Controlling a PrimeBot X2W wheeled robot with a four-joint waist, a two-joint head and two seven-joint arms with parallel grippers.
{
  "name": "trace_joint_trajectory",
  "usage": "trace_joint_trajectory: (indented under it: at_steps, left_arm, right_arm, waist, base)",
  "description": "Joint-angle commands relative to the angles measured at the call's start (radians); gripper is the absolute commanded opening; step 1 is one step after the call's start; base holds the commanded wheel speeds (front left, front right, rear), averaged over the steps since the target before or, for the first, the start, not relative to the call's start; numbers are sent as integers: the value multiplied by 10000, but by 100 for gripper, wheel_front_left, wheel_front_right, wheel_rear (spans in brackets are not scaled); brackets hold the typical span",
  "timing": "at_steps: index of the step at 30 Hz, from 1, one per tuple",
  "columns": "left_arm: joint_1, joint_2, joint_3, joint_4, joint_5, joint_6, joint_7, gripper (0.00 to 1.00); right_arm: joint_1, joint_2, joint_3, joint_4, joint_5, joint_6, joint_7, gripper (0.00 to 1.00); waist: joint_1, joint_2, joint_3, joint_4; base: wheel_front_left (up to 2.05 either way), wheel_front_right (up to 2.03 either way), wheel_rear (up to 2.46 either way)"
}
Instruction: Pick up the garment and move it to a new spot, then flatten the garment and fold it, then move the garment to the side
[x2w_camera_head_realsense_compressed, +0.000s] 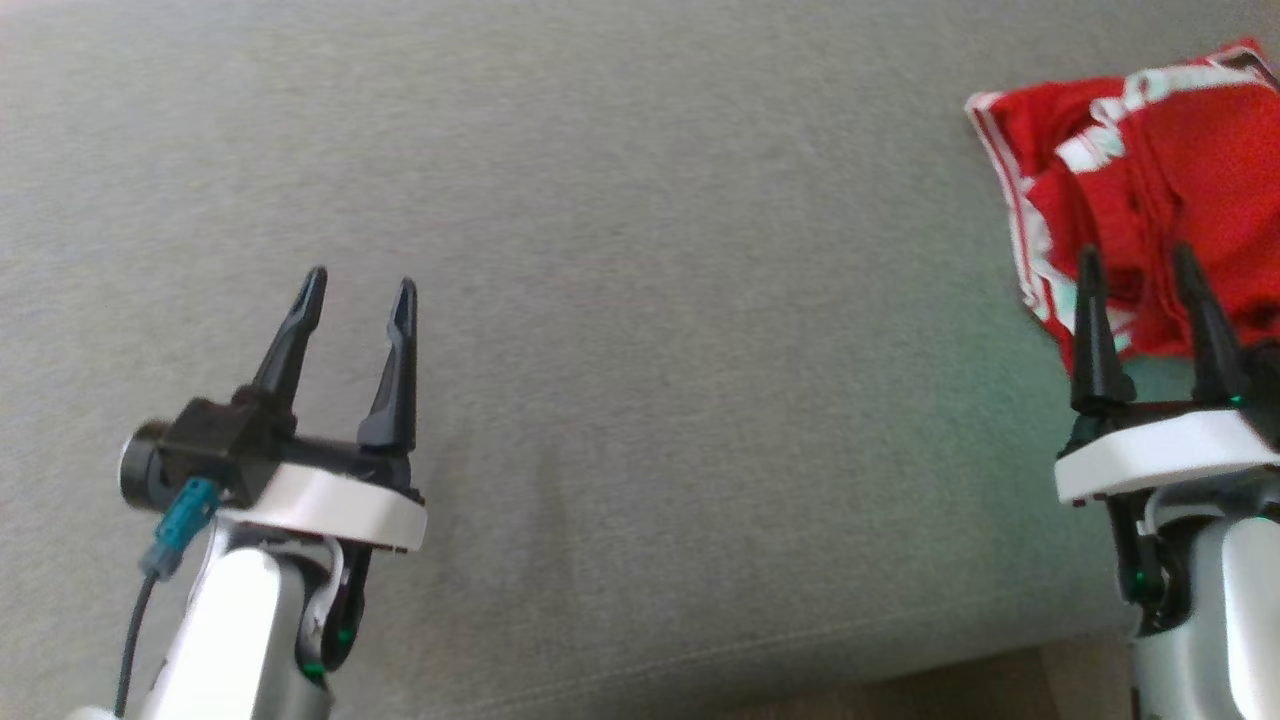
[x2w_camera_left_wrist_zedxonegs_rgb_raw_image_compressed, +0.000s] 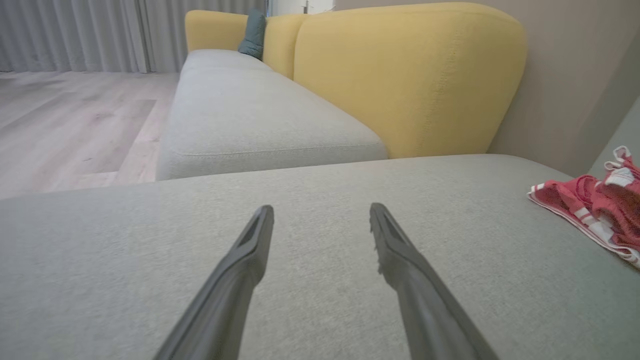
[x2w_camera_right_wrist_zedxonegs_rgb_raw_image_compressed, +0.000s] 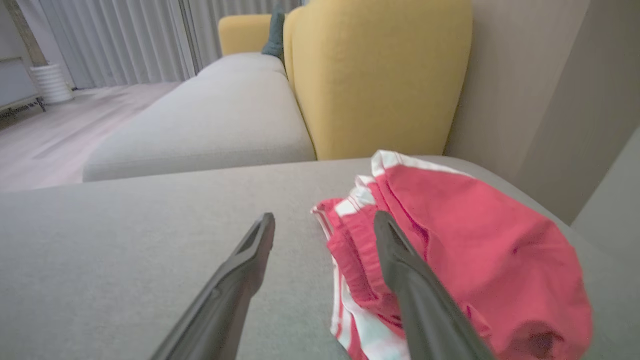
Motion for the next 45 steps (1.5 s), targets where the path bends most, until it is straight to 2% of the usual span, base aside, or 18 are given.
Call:
trace_joint_trajectory:
  at_steps: [1,9,15,31,45]
  left_arm:
    - [-48,62,411,-287,-21,73,-77,100]
    - [453,15,877,-181,-251,392,-119,100]
    - [689,125,1052,-163,-282,400,-130,100]
    - [1415,248,921,194,-196,399,-136,100]
    - [1586,350,752,148,-218,458,-77,100]
  right_arm:
    - [12,-55,292,-474,50,-9,15,100]
    - [236,-42,1203,-950,385,-9,17,100]
    - [372,-41,1510,-953,520,-9,-19,100]
    - [1427,-40,1471,-1060,684,-9,220,100]
    - [1609,-40,1466,-1121,793,-9,292,100]
  waist:
    - [0,0,-356,459]
    - [0,0,-872,1456]
    - [0,0,-1176,1757]
    - [0,0,-2099,1522]
    - [0,0,-2222,1488]
  base:
    - [0,0,0]
    - [0,0,0]
    - [0,0,0]
    - [0,0,0]
    - [0,0,0]
